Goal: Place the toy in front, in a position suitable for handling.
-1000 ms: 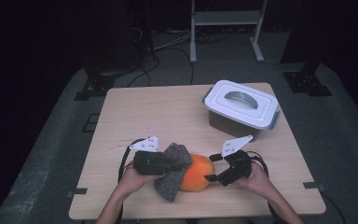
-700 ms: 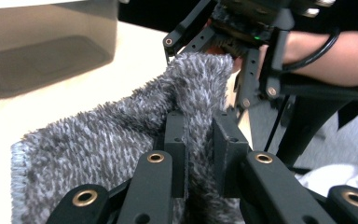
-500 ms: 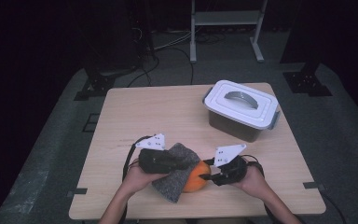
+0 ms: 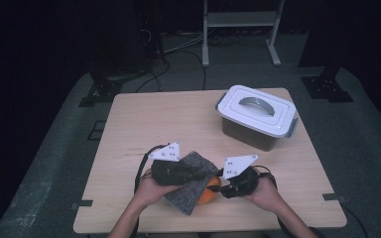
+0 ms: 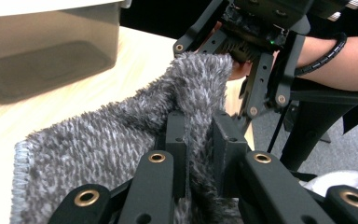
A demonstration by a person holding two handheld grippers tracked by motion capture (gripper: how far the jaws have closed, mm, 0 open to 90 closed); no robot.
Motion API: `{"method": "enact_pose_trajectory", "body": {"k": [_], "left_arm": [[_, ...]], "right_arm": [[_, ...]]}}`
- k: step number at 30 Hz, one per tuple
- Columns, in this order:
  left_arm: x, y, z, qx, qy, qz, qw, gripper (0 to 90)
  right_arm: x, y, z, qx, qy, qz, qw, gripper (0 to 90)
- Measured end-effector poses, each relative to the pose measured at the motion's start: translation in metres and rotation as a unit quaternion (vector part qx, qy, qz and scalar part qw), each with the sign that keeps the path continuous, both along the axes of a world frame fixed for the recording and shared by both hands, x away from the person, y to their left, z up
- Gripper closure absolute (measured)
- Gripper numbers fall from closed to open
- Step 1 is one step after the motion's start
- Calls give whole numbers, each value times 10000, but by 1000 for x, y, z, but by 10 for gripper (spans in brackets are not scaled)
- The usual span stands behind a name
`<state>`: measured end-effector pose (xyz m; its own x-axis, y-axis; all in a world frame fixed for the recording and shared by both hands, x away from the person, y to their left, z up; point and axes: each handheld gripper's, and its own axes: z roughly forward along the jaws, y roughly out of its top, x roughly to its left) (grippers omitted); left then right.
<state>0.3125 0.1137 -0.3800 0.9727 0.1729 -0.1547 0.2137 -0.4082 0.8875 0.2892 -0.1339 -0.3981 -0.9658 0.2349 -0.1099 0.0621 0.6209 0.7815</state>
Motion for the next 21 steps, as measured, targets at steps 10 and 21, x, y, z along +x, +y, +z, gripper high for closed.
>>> {"method": "enact_pose_trajectory", "body": {"k": [10,21], "left_arm": [[12,29,-15,-127,338,329,9988,783],[10,14,-11,-240,307,124,9992,785]], "right_arm": [[17,-28,-14,93,460,-82,9989,548],[11,-15,-8,61,256,40,9996,549]]}}
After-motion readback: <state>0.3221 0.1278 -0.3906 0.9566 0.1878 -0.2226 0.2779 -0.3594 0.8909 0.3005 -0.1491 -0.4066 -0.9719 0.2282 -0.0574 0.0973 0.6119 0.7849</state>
